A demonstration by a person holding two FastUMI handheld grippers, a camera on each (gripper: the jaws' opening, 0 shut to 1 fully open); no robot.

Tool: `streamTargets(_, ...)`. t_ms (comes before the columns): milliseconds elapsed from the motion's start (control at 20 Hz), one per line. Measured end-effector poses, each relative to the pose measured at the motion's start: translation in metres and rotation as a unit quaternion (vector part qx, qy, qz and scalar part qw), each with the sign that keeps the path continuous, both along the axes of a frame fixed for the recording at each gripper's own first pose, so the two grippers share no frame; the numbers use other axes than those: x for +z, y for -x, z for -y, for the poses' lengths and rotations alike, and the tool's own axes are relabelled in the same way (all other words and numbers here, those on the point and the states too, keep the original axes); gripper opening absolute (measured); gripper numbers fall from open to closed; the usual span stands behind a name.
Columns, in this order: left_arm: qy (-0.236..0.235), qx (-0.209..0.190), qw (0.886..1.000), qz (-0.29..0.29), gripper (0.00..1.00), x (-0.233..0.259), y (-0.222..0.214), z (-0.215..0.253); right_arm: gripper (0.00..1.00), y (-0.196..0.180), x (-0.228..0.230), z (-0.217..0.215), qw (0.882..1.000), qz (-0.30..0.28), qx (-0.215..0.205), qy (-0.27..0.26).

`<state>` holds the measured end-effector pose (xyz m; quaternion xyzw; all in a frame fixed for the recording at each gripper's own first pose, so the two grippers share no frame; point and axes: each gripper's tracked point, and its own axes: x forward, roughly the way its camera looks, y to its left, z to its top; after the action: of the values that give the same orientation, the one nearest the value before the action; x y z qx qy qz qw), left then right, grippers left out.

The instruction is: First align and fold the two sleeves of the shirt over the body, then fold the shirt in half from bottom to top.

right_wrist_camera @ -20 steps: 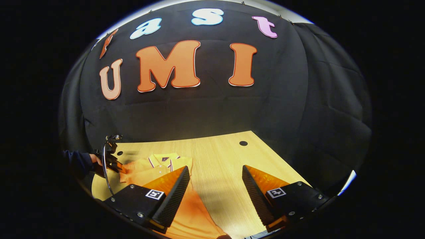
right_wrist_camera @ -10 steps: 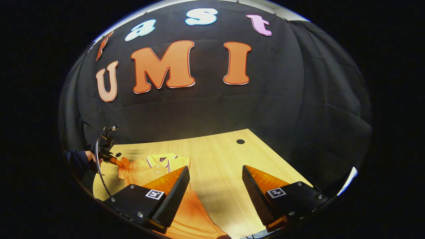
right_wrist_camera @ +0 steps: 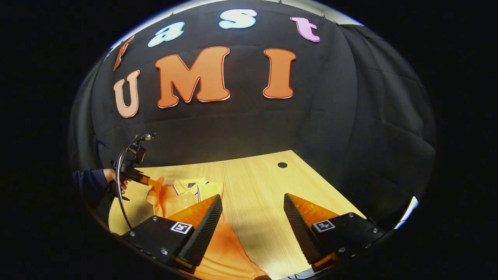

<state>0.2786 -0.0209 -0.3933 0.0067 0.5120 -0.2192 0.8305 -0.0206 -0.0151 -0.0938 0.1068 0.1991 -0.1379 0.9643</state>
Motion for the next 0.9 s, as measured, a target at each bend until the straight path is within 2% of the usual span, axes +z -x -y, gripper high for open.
streamTargets(150, 0.048, -0.019, 0.999, -0.006, 0.27, 0.012, 0.011, 0.029, 0.97, 0.002, -0.001, 0.001, 1.0, -0.001, -0.005, 0.0)
streamTargets(200, 0.049, -0.02, 0.999, -0.001, 0.38, 0.014, 0.012, 0.028, 0.96, 0.002, -0.001, 0.001, 1.0, 0.0, -0.006, 0.0)
streamTargets(250, 0.057, -0.021, 0.998, 0.008, 0.43, 0.018, 0.014, 0.03, 0.96, 0.003, 0.0, 0.001, 1.0, 0.002, -0.009, 0.0)
streamTargets(350, 0.061, -0.016, 0.997, 0.034, 0.69, 0.032, 0.017, 0.026, 0.97, 0.003, 0.001, 0.001, 1.0, 0.009, -0.007, 0.002)
streamTargets(450, 0.057, 0.0, 0.996, 0.068, 0.89, 0.052, 0.02, 0.016, 0.96, 0.001, 0.003, 0.001, 1.0, 0.019, 0.003, 0.007)
streamTargets(500, 0.055, 0.012, 0.994, 0.089, 0.93, 0.065, 0.024, 0.01, 0.96, -0.001, 0.006, -0.001, 0.999, 0.028, 0.013, 0.01)
streamTargets(650, 0.051, 0.054, 0.984, 0.159, 0.98, 0.116, 0.041, -0.005, 0.96, -0.008, 0.017, -0.003, 0.996, 0.065, 0.048, 0.024)
streamTargets(800, 0.049, 0.103, 0.966, 0.23, 0.99, 0.173, 0.071, -0.022, 0.97, -0.014, 0.038, -0.008, 0.988, 0.11, 0.091, 0.051)
streamTargets(900, 0.047, 0.137, 0.951, 0.275, 0.99, 0.204, 0.089, -0.03, 0.96, -0.026, 0.062, -0.021, 0.981, 0.144, 0.114, 0.057)
